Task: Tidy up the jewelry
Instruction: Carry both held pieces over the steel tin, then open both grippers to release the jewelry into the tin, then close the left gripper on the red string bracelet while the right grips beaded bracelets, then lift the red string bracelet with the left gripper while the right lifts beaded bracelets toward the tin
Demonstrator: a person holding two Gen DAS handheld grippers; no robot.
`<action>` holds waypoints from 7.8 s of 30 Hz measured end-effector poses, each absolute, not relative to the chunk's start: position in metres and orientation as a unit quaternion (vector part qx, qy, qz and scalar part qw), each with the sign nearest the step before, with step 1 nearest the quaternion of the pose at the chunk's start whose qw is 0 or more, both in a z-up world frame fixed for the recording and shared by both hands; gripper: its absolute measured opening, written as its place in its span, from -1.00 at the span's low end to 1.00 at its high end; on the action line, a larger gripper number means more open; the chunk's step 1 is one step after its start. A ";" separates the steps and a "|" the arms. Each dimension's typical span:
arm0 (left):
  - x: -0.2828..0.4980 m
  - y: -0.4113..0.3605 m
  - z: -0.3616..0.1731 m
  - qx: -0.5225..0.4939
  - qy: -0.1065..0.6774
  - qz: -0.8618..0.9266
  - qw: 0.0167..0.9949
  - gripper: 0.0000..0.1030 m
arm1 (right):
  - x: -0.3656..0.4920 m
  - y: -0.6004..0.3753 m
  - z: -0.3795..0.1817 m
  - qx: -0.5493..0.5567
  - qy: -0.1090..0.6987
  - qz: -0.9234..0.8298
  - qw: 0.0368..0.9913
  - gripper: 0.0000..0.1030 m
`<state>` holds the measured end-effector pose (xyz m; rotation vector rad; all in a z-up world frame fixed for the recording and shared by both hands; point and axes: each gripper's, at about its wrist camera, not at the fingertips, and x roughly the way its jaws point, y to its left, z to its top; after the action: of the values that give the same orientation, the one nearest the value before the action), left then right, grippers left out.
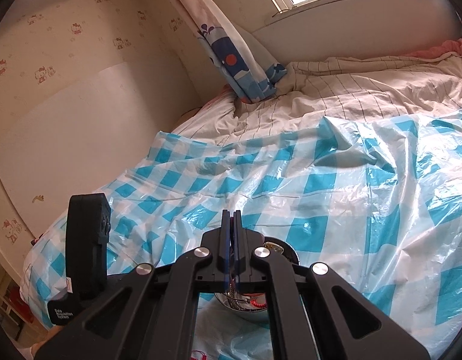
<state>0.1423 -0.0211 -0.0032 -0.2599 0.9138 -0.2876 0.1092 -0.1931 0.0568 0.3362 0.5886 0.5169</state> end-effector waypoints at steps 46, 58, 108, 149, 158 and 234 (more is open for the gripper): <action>0.124 0.006 0.013 -0.103 0.448 -0.123 0.879 -0.80 | 0.121 -0.212 0.040 0.164 0.353 0.182 0.903 -0.09; 0.097 -0.015 0.005 -0.028 0.487 -0.195 0.851 -0.73 | 0.104 -0.208 0.040 0.131 0.378 0.182 0.898 -0.10; 0.043 -0.043 -0.034 0.116 0.527 -0.225 0.811 -0.95 | 0.039 -0.173 -0.026 -0.016 0.510 0.238 0.826 -0.53; 0.047 -0.013 0.041 -0.018 0.418 -0.274 0.866 -0.95 | 0.036 -0.198 0.033 0.086 0.462 0.287 0.835 -0.84; 0.046 -0.008 0.053 -0.039 0.389 -0.275 0.878 -0.95 | 0.035 -0.199 0.044 0.096 0.436 0.295 0.845 -0.83; 0.090 -0.018 0.068 -0.085 0.350 -0.237 0.902 -0.95 | 0.077 -0.199 0.075 0.211 0.322 0.313 0.868 -0.83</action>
<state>0.0898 -0.0184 0.0681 -0.1766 0.7235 -0.4897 0.0771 -0.1993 0.0746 0.4412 0.6747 0.6540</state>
